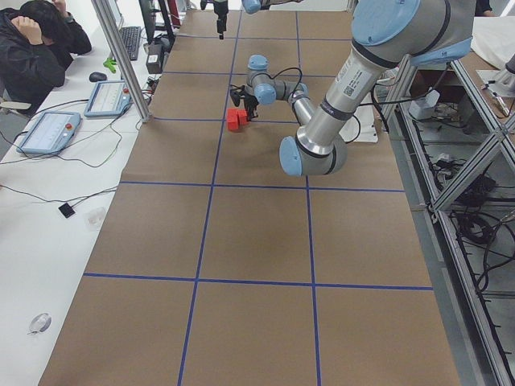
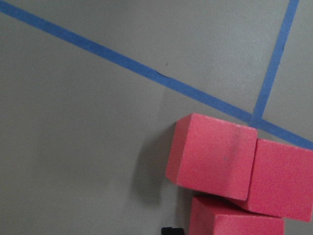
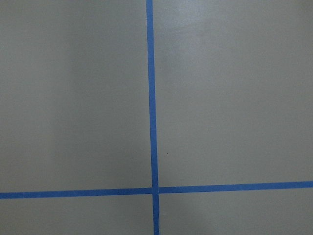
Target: Form red blocks into L shape at center
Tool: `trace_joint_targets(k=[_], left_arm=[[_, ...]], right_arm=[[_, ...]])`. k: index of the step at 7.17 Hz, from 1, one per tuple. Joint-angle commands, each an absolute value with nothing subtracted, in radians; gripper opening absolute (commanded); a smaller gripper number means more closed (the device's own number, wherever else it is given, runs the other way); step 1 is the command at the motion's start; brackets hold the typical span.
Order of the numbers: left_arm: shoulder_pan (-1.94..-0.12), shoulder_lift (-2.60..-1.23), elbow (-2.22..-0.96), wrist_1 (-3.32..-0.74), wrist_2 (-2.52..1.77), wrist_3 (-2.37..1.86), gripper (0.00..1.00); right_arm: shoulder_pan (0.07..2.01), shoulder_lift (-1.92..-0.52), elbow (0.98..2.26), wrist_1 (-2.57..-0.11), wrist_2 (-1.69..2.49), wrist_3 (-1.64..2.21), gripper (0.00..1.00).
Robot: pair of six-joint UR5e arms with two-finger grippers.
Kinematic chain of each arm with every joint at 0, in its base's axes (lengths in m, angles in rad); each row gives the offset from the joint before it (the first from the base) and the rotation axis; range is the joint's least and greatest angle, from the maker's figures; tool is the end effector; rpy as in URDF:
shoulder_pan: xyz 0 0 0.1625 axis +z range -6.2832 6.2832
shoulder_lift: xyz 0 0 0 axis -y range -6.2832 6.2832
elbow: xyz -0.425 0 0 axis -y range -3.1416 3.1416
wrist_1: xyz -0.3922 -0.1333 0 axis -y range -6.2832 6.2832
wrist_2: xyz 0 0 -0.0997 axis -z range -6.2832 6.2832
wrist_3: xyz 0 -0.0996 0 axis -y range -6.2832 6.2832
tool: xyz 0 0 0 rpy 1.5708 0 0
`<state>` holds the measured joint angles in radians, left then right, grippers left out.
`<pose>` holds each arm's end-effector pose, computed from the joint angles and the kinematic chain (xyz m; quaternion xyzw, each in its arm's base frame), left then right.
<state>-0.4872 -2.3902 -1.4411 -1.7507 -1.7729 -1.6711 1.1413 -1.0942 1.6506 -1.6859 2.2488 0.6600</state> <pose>0.6115 -0.4522 0.1898 -0.0092 0.4289 -0.2206 0.8760 -0.2068 -0.6216 0.3606 0.0084 -0.3845 0.0335 0.9225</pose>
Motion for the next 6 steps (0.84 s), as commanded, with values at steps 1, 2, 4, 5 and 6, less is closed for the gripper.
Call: trace_joint_targets(k=[1, 2, 4, 5, 6], left_arm=[[-0.479, -2.411, -1.436, -1.749, -1.773, -1.677, 0.00], [-0.479, -2.427, -1.433, -1.734, -1.775, -1.675, 0.00], [-0.485, -2.431, -1.431, -1.733, -1.772, -1.666, 0.00], [-0.486, -2.431, -1.428, -1.733, -1.772, -1.664, 0.00], [-0.485, -2.431, -1.428, -1.733, -1.772, -1.664, 0.00]], right_arm=[[1.141, -1.095, 1.649, -1.686, 2.249, 0.660, 0.99], [1.141, -1.095, 1.648, -1.686, 2.249, 0.660, 0.99], [1.141, -1.097, 1.647, -1.686, 2.249, 0.658, 0.99], [1.141, -1.097, 1.644, -1.686, 2.249, 0.658, 0.99], [1.141, -1.097, 1.644, -1.686, 2.249, 0.658, 0.99]])
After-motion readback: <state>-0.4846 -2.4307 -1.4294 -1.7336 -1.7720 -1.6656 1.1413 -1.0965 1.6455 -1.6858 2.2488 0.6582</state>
